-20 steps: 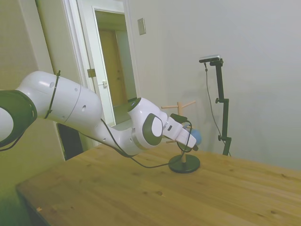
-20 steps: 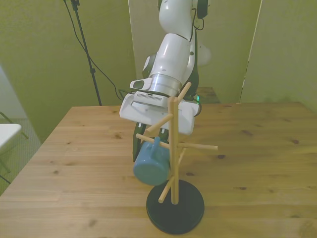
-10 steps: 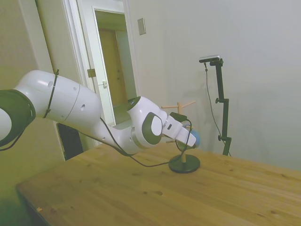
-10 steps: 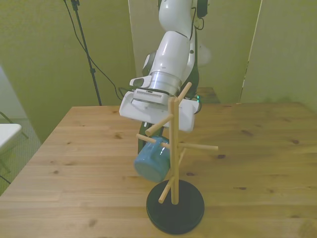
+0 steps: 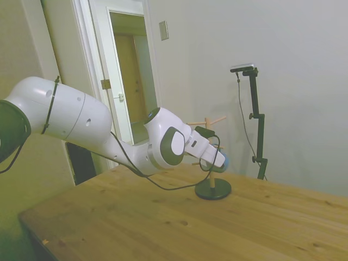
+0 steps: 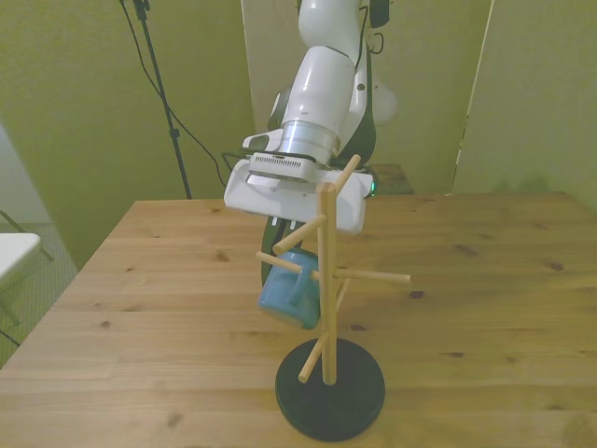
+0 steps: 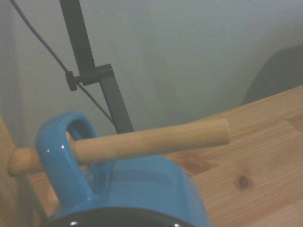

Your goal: Unload the mug

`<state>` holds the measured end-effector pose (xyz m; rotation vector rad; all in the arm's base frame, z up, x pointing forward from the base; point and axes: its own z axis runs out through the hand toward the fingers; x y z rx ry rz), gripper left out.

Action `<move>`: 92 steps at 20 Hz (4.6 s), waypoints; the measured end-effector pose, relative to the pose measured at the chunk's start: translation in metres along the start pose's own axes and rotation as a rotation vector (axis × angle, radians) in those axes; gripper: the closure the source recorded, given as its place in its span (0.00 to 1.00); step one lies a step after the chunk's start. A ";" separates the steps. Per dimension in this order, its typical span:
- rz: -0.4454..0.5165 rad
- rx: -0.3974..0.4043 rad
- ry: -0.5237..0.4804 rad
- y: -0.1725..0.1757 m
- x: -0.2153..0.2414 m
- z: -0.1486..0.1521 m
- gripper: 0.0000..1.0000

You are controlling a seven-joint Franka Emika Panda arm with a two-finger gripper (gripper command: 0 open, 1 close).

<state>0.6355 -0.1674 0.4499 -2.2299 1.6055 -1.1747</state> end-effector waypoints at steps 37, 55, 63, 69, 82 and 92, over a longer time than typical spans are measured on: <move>-0.213 -0.294 -0.475 0.142 -0.075 -0.161 1.00; -0.363 -0.331 -0.563 0.102 -0.127 -0.068 1.00; -0.350 -0.336 -0.566 0.105 -0.127 -0.063 1.00; -0.330 -0.334 -0.567 0.108 -0.124 -0.060 0.00; -0.294 -0.328 -0.573 0.101 -0.104 -0.080 0.00; -0.335 -0.326 -0.633 0.067 -0.060 -0.153 0.00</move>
